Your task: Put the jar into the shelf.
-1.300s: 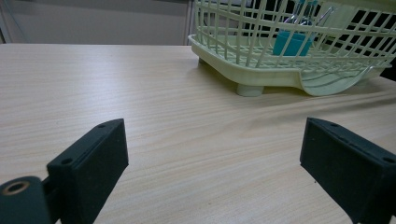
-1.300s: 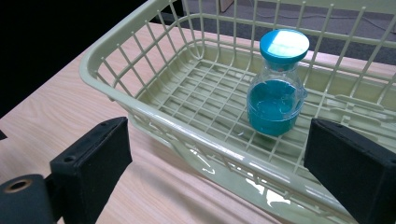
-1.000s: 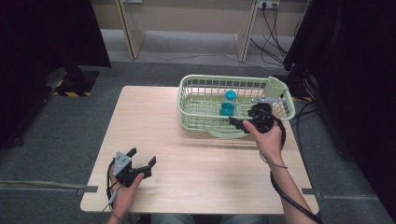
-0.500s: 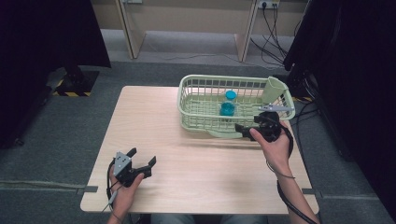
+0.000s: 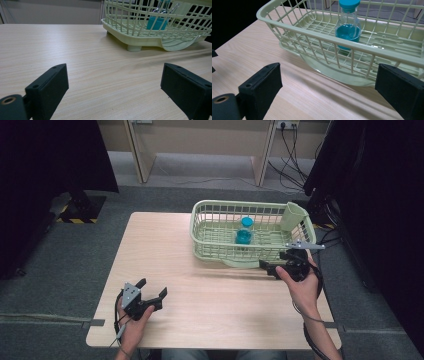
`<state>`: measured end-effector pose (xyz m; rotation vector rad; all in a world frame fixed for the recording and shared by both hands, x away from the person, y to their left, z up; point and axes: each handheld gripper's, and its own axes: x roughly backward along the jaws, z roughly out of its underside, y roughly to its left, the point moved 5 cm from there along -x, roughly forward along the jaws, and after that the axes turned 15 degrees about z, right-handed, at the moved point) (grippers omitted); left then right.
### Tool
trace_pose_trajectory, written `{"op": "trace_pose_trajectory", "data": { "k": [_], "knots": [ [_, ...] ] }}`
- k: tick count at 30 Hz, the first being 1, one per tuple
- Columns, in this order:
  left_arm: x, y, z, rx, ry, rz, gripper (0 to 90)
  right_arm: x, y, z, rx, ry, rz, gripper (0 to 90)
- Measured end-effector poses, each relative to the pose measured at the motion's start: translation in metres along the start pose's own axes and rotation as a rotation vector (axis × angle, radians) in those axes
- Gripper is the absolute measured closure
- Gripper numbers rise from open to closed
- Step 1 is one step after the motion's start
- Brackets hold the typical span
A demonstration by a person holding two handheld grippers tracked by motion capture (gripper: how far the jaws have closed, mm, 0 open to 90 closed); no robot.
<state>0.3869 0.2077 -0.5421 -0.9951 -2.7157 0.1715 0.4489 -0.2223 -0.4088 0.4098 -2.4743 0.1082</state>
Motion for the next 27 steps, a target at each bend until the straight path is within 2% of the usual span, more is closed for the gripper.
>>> {"op": "trace_pose_trajectory", "data": {
  "k": [7, 14, 18, 27],
  "knots": [
    [0.0, 0.0, 0.0, 0.0, 0.0, 0.0, 6.9, 0.005, -0.009, 0.014, -0.016, -0.017, 0.015, 7.1],
    [0.0, 0.0, 0.0, -0.001, 0.001, 0.0, 6.9, 0.008, -0.02, 0.032, -0.054, -0.014, 0.024, 7.1],
    [0.0, 0.0, 0.0, -0.001, 0.001, -0.001, 6.9, 0.009, -0.028, 0.042, -0.06, -0.024, 0.054, 7.1],
    [-0.001, -0.001, 0.0, -0.004, 0.003, 0.0, 6.9, 0.01, -0.04, 0.062, -0.08, -0.043, 0.078, 7.1]
  ]
}}
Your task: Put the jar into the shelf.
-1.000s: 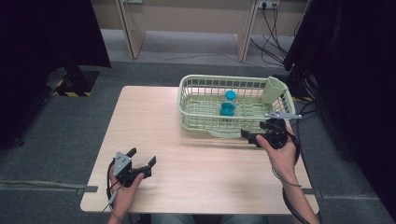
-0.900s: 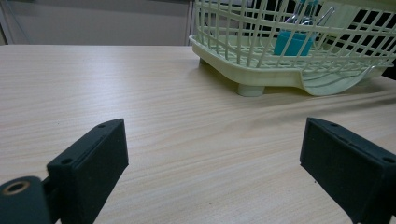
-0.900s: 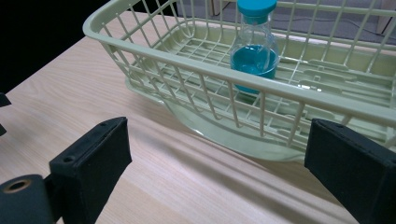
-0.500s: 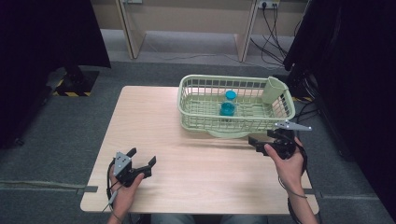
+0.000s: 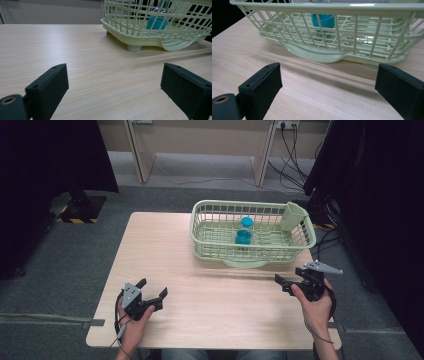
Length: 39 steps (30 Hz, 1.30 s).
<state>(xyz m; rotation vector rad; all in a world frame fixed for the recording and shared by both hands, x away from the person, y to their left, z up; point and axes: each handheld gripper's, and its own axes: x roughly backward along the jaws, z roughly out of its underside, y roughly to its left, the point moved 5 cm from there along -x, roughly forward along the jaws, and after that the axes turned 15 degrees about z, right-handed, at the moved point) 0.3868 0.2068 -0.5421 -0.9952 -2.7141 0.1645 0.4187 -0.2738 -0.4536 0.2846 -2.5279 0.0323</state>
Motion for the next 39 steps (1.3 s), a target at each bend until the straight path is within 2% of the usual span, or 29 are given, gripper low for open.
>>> {"op": "trace_pose_trajectory", "data": {
  "k": [9, 18, 32, 39],
  "knots": [
    [0.0, 0.0, 0.0, 0.0, 0.0, 0.0, 6.9, -0.007, -0.004, 0.022, 0.013, -0.002, -0.001, 6.9],
    [0.0, 0.0, 0.0, -0.001, -0.001, 0.0, 6.9, -0.01, -0.012, 0.033, 0.004, -0.015, 0.014, 6.8],
    [0.0, 0.0, 0.0, -0.002, 0.001, -0.001, 6.9, -0.017, -0.028, 0.054, -0.034, -0.018, 0.046, 6.5],
    [0.0, 0.0, 0.0, -0.001, 0.001, -0.001, 6.9, -0.026, -0.034, 0.066, -0.055, 0.006, 0.06, 6.3]
  ]
}}
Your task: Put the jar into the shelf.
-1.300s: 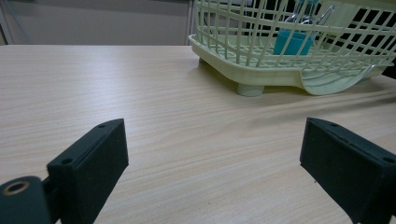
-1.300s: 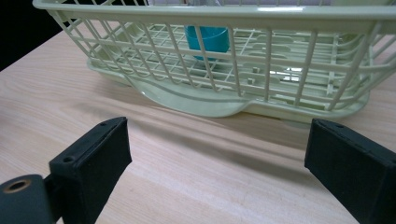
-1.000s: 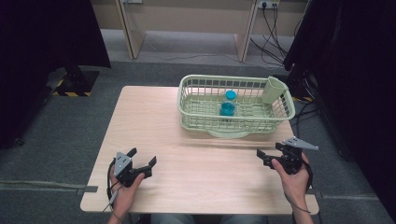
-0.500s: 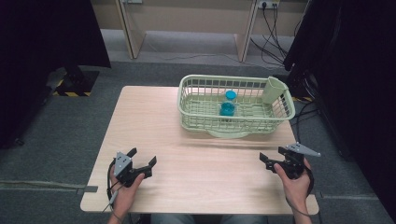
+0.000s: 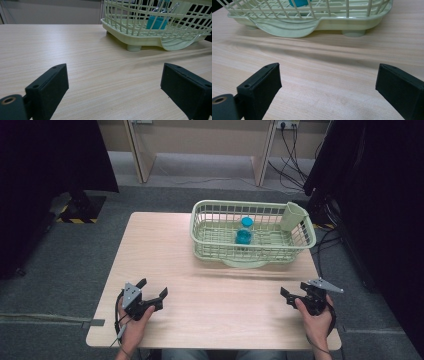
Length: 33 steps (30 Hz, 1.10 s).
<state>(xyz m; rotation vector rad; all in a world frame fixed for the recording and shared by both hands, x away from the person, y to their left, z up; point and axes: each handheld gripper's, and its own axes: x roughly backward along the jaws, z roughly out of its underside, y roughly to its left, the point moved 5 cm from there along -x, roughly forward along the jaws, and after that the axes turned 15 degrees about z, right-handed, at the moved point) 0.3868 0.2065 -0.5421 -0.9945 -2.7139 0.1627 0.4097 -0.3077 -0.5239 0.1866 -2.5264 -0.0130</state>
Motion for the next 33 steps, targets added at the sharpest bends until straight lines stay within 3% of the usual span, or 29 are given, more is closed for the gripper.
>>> {"op": "trace_pose_trajectory", "data": {
  "k": [21, 33],
  "knots": [
    [0.0, 0.0, 0.0, -0.001, 0.001, 0.002, 6.9, -0.01, -0.009, 0.015, -0.016, -0.009, 0.036, 6.3],
    [0.0, 0.0, 0.0, 0.001, 0.003, 0.007, 6.9, -0.013, -0.004, 0.022, 0.017, -0.013, 0.049, 6.5]
  ]
}}
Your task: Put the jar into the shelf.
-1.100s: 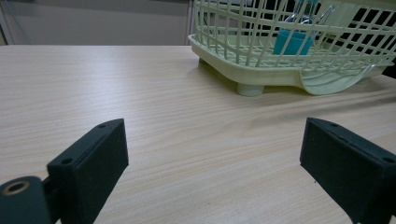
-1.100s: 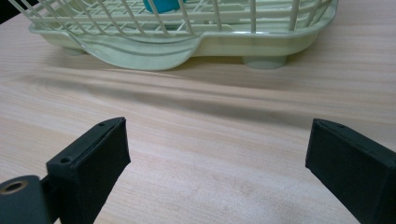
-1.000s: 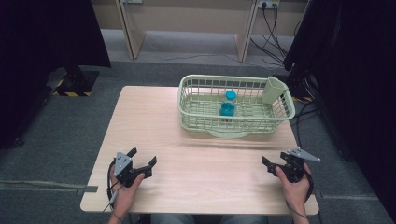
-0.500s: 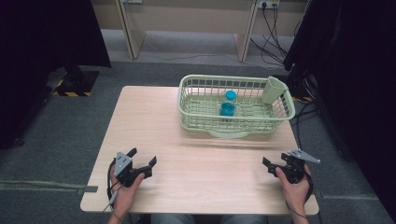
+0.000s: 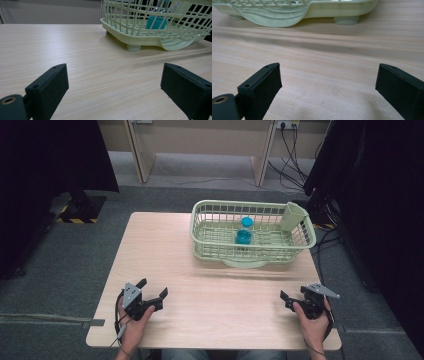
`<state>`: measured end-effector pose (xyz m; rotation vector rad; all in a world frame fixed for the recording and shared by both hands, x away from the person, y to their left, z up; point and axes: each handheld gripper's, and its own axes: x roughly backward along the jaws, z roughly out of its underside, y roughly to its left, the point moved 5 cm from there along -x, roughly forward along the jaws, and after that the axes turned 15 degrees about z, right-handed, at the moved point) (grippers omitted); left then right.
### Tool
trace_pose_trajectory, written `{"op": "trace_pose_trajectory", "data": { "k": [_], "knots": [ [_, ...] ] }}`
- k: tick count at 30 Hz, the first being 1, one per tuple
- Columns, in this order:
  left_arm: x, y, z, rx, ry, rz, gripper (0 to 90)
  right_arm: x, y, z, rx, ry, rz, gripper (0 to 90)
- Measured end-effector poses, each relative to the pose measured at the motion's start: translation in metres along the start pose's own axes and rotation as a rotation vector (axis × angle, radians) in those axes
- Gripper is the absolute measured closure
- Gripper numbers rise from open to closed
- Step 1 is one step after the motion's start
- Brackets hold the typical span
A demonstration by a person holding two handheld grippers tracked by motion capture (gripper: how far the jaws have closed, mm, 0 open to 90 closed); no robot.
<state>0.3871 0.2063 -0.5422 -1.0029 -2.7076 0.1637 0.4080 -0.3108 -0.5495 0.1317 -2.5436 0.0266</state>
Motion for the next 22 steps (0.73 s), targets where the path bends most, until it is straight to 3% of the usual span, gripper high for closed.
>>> {"op": "trace_pose_trajectory", "data": {
  "k": [22],
  "knots": [
    [-0.0012, -0.0002, -0.0001, 0.005, 0.001, -0.001, 6.9, 0.0006, -0.0002, 0.0002, 0.001, -0.006, -0.001, 6.5]
  ]
}}
